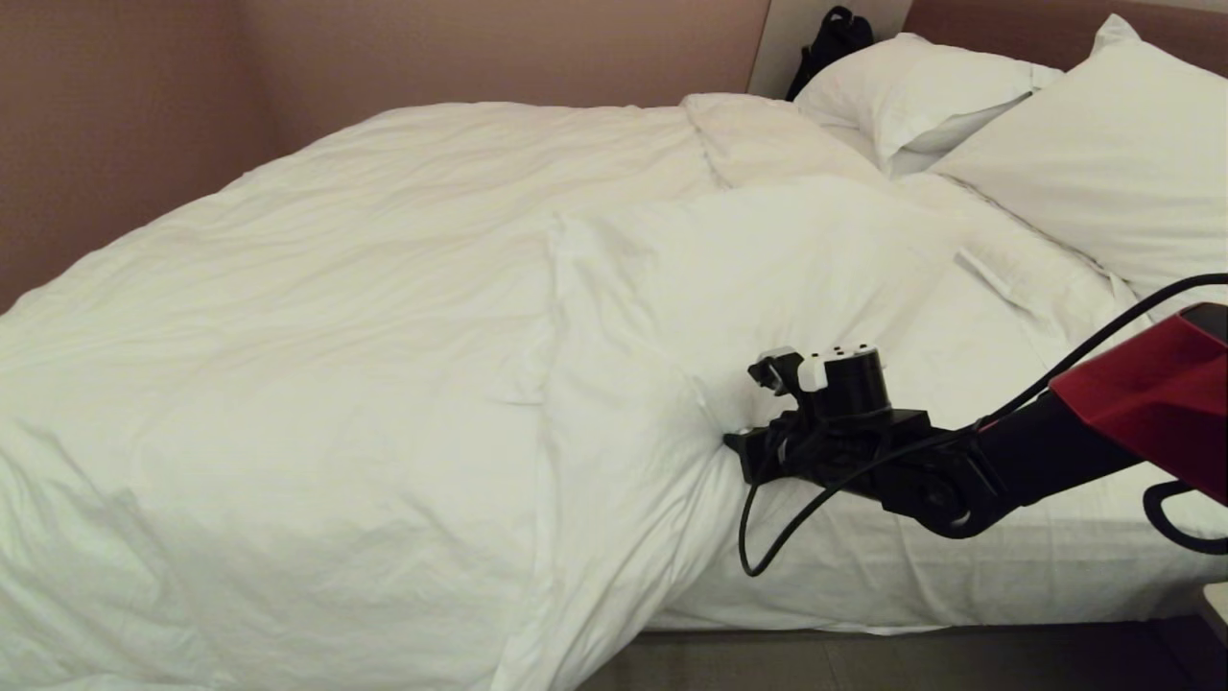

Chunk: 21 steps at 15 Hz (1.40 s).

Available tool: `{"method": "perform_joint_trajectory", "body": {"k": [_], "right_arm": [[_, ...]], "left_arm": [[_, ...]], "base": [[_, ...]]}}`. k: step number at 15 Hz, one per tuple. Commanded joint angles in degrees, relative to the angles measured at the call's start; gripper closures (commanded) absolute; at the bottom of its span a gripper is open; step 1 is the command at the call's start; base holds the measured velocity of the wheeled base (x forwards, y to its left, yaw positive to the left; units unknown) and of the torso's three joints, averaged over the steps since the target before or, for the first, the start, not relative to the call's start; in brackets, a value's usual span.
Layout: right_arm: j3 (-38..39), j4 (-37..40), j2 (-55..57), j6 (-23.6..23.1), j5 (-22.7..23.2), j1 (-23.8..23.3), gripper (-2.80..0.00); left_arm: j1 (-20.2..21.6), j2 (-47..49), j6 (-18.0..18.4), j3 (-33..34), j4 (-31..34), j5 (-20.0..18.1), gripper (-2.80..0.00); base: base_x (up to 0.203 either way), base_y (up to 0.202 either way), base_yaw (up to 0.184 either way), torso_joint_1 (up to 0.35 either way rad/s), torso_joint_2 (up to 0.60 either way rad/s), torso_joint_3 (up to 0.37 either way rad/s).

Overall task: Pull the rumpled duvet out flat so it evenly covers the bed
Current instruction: Hold the folded corner of the quilt, then flatten the corners of the folded blanket

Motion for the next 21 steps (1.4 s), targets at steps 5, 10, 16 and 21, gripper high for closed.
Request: {"method": "perform_joint_trajectory", "body": {"k": [5, 10, 16, 21], "right_arm": [[0.1, -0.2, -0.5, 0.1, 0.0, 0.0, 0.0], [0.3, -0.3, -2.1, 0.3, -0.9, 0.0, 0.0], [3.1, -0.1, -6.5, 0.5, -2.0, -0.1, 0.0], [5.2, 0.2, -10.6, 0.5, -2.2, -0.1, 0.0]], "left_arm": [[0.0, 0.0, 0.0, 0.0, 0.0, 0.0, 0.0], [0.0, 0.0, 0.0, 0.0, 0.0, 0.0, 0.0], [0.0, 0.0, 0.0, 0.0, 0.0, 0.0, 0.0], [0.0, 0.0, 0.0, 0.0, 0.0, 0.0, 0.0]], "base": [[0.0, 0.0, 0.0, 0.0, 0.0, 0.0], [0.0, 0.0, 0.0, 0.0, 0.0, 0.0], [0.0, 0.0, 0.0, 0.0, 0.0, 0.0], [0.0, 0.0, 0.0, 0.0, 0.0, 0.0]]}}
